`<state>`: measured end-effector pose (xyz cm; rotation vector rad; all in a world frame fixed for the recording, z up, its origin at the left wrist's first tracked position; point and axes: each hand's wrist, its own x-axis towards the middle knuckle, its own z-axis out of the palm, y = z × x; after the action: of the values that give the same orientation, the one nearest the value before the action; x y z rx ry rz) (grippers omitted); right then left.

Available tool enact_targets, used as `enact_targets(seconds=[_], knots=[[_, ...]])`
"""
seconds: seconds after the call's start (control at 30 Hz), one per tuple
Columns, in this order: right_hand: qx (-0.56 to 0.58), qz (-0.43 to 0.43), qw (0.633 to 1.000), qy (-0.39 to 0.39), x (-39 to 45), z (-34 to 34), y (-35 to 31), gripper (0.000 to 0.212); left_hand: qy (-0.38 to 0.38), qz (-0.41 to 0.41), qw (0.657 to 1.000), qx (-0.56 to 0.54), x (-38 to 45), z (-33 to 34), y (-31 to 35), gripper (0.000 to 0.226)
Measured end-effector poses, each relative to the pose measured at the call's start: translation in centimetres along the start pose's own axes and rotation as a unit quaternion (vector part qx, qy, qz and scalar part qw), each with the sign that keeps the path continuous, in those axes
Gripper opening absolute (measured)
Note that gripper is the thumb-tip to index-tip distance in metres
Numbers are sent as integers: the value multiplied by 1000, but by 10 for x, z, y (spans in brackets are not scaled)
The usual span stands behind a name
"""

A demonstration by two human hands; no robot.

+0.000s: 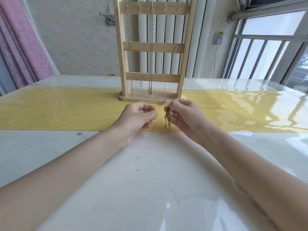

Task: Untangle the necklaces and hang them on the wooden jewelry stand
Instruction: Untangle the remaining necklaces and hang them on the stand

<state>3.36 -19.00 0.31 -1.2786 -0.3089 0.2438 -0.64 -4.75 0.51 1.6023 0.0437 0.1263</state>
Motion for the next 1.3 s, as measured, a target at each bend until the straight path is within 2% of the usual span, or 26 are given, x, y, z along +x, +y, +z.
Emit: enact_targets(seconds=[0.1,0.27,0.53,0.63,0.77,0.83,0.9,0.97,1.07,1.2,1.3], knots=[[-22,-11,1000,-10,0,-2,-1,28,-13,9,1000,15,-1,0,3,17],[-82,-53,995,-20,-3,2,-2,23,-65,6,997,-33,-5,-1,4,2],[-62,-55,996,-32,-4,-2,-7,18,-30,62,995,66,-3,-6,5,7],[-41,-35,997,-47,-3,-2,-6,17,-50,15,998,23,-4,-8,6,8],[3,0,997,-79,-3,-2,-9,18,-122,-86,982,-118,-3,-9,10,6],[18,17,995,-101,-4,-2,-11,19,-150,-98,976,-123,-3,-9,10,7],[20,30,993,-116,-4,-2,-12,21,-171,-93,978,-80,-2,-8,9,9],[11,40,992,-122,-5,-2,-13,22,-163,-70,984,-23,-2,-9,8,11],[4,44,992,-116,-4,-4,-16,23,-108,-18,993,48,0,-9,6,9],[28,44,993,-103,-4,-6,-18,21,-57,22,997,55,0,-10,6,9],[-28,21,996,-87,-4,-7,-16,19,-31,43,996,69,0,-10,6,7]])
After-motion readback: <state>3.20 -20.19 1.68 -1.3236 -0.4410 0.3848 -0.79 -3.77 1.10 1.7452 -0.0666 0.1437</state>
